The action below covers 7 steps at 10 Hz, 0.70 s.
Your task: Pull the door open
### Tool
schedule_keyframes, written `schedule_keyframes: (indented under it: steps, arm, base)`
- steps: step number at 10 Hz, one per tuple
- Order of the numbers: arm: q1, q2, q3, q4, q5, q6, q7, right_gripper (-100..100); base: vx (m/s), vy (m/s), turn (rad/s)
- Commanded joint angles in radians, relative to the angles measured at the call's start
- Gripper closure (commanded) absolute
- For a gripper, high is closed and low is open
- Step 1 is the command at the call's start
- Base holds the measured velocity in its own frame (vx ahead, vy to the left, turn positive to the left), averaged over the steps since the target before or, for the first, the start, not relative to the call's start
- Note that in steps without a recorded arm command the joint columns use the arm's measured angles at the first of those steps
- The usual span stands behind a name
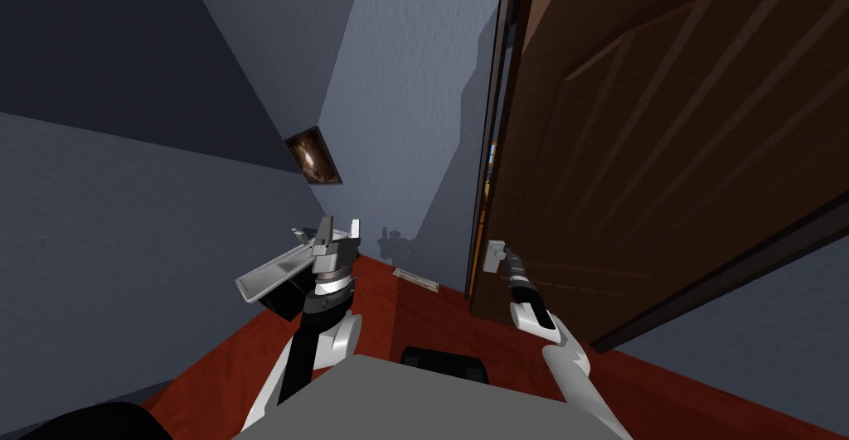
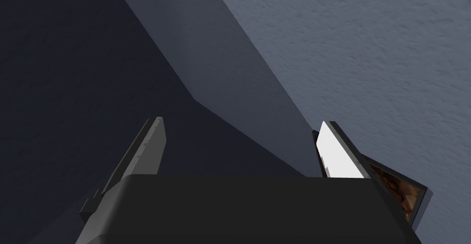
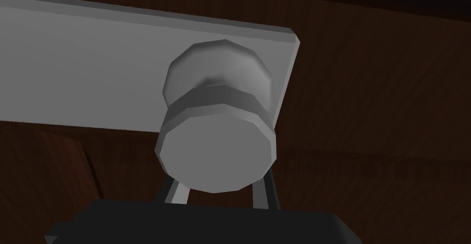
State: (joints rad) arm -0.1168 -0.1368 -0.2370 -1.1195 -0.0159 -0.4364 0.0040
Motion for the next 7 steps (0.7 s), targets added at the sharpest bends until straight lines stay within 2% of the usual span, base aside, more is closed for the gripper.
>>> schedule_keyframes:
  steps: [1,2,3,4,5,6,7]
  arm:
    - [-0.011,0.000,0.033,-0.012,-0.050,-0.009,-0.050,100]
    - [-0.011,0.000,0.033,-0.012,-0.059,-0.009,-0.052,100]
    - [-0.005,-0.003,0.052,-0.019,-0.101,-0.007,-0.094,100]
    - [-0.005,-0.003,0.052,-0.019,-0.109,-0.007,-0.094,100]
    - [0.000,-0.007,0.070,-0.026,-0.149,-0.004,-0.133,100]
    - [0.000,-0.007,0.070,-0.026,-0.158,-0.004,-0.136,100]
    - [0.006,-0.010,0.088,-0.033,-0.201,-0.002,-0.178,100]
  base:
    - [-0.052,-0.034,0.067]
    - [-0.044,-0.028,0.047]
    - [-0.042,-0.035,0.043]
    - [-0.037,-0.033,0.039]
    - [-0.047,-0.030,0.049]
    - [-0.037,-0.027,0.038]
    - [-0.045,-0.038,0.058]
